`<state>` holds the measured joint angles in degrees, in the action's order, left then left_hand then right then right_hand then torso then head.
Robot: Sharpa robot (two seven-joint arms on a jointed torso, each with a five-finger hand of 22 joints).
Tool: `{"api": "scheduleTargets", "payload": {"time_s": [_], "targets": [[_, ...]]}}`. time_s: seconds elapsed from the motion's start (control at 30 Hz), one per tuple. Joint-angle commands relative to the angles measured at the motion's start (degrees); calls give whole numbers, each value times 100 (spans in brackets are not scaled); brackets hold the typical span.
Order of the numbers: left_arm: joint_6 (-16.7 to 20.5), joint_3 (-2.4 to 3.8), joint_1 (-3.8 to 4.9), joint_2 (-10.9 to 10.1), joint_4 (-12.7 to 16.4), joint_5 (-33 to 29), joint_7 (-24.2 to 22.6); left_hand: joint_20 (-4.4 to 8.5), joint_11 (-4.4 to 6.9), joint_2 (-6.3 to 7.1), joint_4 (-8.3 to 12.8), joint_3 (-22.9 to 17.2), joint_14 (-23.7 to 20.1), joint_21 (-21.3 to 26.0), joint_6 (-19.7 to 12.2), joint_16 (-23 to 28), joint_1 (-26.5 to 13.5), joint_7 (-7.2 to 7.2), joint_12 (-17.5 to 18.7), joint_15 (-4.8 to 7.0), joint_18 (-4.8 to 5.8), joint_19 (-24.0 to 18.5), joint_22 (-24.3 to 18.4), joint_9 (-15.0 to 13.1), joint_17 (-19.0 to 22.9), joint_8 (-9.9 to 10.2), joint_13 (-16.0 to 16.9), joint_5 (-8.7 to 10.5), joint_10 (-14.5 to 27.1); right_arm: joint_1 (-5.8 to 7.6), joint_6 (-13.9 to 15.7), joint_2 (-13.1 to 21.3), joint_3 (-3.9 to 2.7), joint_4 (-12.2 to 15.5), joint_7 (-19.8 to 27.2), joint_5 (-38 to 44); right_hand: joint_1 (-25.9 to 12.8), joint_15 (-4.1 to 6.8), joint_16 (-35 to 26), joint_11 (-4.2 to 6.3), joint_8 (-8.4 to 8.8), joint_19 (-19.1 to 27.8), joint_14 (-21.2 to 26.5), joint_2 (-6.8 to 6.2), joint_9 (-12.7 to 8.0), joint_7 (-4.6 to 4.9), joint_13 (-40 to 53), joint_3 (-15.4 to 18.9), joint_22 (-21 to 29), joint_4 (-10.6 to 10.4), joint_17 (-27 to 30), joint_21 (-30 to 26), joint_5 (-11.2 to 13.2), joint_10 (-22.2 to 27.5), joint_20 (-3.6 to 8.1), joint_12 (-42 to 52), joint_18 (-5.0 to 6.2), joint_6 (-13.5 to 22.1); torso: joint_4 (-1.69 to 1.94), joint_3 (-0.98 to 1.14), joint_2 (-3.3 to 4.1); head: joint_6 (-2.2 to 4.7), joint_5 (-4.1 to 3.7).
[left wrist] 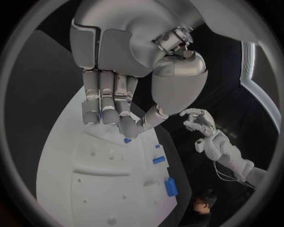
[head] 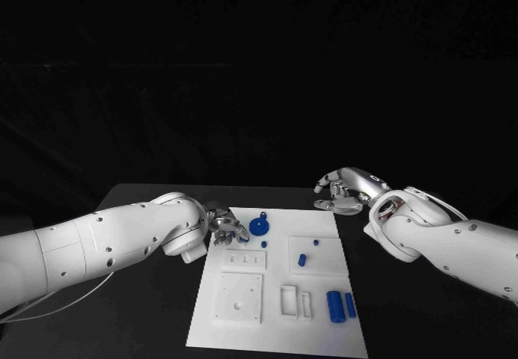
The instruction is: Assemble the parts on the task board
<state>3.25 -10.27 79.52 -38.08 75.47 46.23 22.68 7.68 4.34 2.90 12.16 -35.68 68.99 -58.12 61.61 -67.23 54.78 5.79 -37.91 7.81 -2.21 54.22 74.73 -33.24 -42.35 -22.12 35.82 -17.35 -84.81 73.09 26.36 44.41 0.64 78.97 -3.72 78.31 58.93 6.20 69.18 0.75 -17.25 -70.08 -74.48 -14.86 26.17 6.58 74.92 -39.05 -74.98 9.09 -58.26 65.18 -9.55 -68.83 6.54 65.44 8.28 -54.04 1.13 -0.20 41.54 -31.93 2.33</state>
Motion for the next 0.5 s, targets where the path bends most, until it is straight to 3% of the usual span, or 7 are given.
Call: {"api": "scheduleTargets", "payload": {"time_s": [0.03, 0.1, 0.13, 0.17, 0.27, 0.3, 0.5], "targets": [[-340, -36, 6, 36, 25, 563, 358, 682, 134, -26, 47, 8, 266, -91, 472, -174, 55, -494, -254, 326, -78, 112, 46, -387, -45, 34, 183, -43, -52, 26, 36, 13, -9, 6, 107, -242, 67, -30, -23, -113, 17, 43, -10, -10, 4, 26, 179, 33, -25, 2, 2, -40, -37, 142, -7, -23, 672, -31, 8, -1, 3, -51, 26], [-360, -163, 7, 24, 67, 663, 375, 742, 168, -32, 68, 40, 424, -239, 524, -403, 41, -553, -583, 400, -119, 286, 102, -432, -111, 18, 397, -194, -123, 42, 37, 13, -12, -1, 106, -246, 68, -28, -25, -112, 14, 42, -12, -12, 6, 25, 178, 43, -27, 0, 1, -41, -81, 141, -9, -23, 672, -35, 12, 0, 3, -74, 36], [-362, -180, 7, 47, 56, 720, 384, 801, 202, -68, 100, 44, 467, -367, 529, -558, -5, -576, -895, 444, -167, 424, 136, -489, -130, 29, 626, -331, 0, 44, 35, 12, -15, -4, 105, -246, 68, -28, -26, -111, 13, 41, -13, -9, 6, 25, 176, 47, -28, -2, 0, -42, -96, 141, -10, -23, 672, -37, 15, 2, 2, -81, 38], [-358, -200, 6, 64, 45, 750, 384, 821, 212, -89, 123, 11, 449, -424, 526, -630, -41, -589, -1099, 446, -194, 461, 133, -547, -102, 47, 777, -343, 154, 45, 36, 6, -16, -12, 109, -248, 69, -28, -27, -111, 13, 40, -14, -8, 7, 24, 175, 50, -28, -3, -1, -42, -112, 141, -10, -24, 672, -38, 19, 4, 1, -92, 35], [-314, -335, 6, 108, 19, 755, 406, 848, 223, -114, 122, 6, 527, -556, 544, -750, -90, -589, -1291, 475, -243, 609, 137, -618, -73, 63, 881, -446, 208, 48, 39, 0, -19, -11, 106, -259, 69, -26, -31, -110, 12, 39, -17, -7, 8, 23, 175, 64, -31, -7, -3, -45, -176, 135, -13, -19, 672, -39, 20, 0, 2, -129, 53], [-294, -357, 6, 132, -2, 765, 406, 853, 235, -118, 134, 7, 559, -607, 567, -792, -114, -602, -1354, 489, -270, 668, 136, -652, -62, 58, 911, -532, 230, 50, 34, 0, -20, -6, 107, -259, 70, -26, -32, -109, 12, 38, -18, -7, 8, 23, 174, 66, -31, -7, -4, -45, -183, 136, -13, -20, 672, -39, 16, -4, 5, -137, 61], [-175, -356, -26, 253, -104, 786, 389, 852, 255, -124, 162, -8, 609, -738, 601, -894, -157, -622, -1513, 511, -356, 800, 129, -741, -15, 74, 962, -573, 271, 55, 32, -11, -22, -21, 105, -262, 72, -25, -35, -108, 11, 36, -21, -4, 9, 22, 168, 75, -33, -11, -7, -48, -236, 141, -14, -27, 672, -42, 8, -9, 13, -172, 34]]}}
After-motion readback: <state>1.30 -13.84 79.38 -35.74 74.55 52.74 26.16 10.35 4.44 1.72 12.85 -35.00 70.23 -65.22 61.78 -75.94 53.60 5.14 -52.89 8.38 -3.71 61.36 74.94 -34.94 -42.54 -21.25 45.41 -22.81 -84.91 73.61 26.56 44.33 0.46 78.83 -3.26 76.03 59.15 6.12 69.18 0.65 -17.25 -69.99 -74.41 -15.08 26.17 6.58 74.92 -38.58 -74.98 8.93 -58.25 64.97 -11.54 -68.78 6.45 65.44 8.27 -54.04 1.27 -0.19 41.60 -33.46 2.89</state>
